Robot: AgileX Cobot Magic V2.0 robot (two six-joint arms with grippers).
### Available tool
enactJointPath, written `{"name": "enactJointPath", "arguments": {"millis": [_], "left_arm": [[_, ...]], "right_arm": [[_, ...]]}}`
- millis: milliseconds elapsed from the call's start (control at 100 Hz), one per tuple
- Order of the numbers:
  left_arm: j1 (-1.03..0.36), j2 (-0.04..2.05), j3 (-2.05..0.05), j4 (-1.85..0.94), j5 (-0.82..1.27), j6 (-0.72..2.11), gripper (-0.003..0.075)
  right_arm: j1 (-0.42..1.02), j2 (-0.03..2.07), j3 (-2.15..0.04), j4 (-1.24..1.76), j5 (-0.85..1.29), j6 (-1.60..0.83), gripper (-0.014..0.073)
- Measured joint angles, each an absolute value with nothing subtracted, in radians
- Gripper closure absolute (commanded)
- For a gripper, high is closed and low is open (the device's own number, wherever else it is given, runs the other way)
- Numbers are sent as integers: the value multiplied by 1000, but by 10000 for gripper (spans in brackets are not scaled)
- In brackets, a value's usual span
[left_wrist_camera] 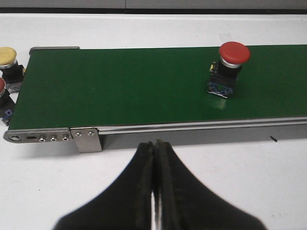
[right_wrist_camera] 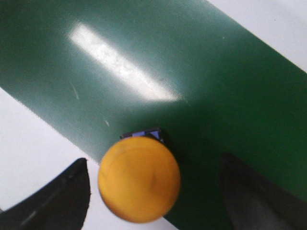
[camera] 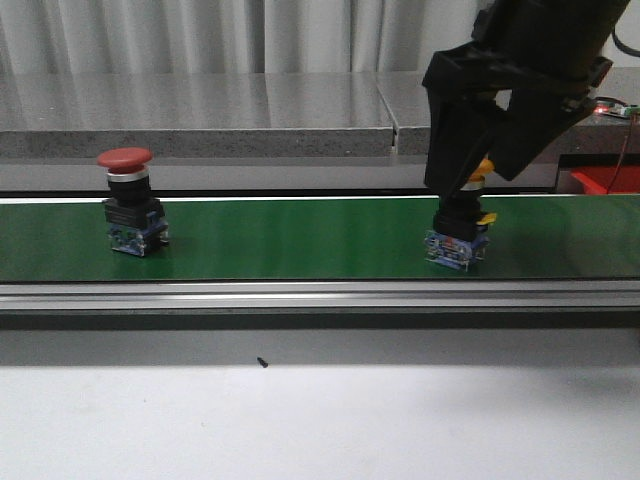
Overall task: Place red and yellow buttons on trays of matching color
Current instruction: 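Grasp the yellow button on the belt with the right gripper, then carry the yellow button to the yellow tray and release it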
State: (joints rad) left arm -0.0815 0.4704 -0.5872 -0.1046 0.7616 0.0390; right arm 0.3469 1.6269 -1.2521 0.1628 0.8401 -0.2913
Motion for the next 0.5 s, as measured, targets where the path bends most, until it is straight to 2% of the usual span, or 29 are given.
{"name": "enactJointPath", "arguments": {"millis": [70, 170, 240, 290, 500], "left_arm": [[-82, 470, -587, -105, 762, 39, 739], [-82, 470, -587, -105, 762, 39, 739], [-82, 470, -587, -105, 762, 39, 739], [-82, 470, -587, -105, 762, 39, 738], [-82, 470, -587, -105, 762, 39, 739]], "right_arm": [[347, 1632, -1252, 163, 835, -291, 159], [347, 1632, -1252, 163, 835, -291, 372], [347, 1632, -1252, 163, 837, -291, 463], [347, 1632, -1252, 163, 837, -291, 487], [347, 1603, -1252, 122, 838, -200, 483]]}}
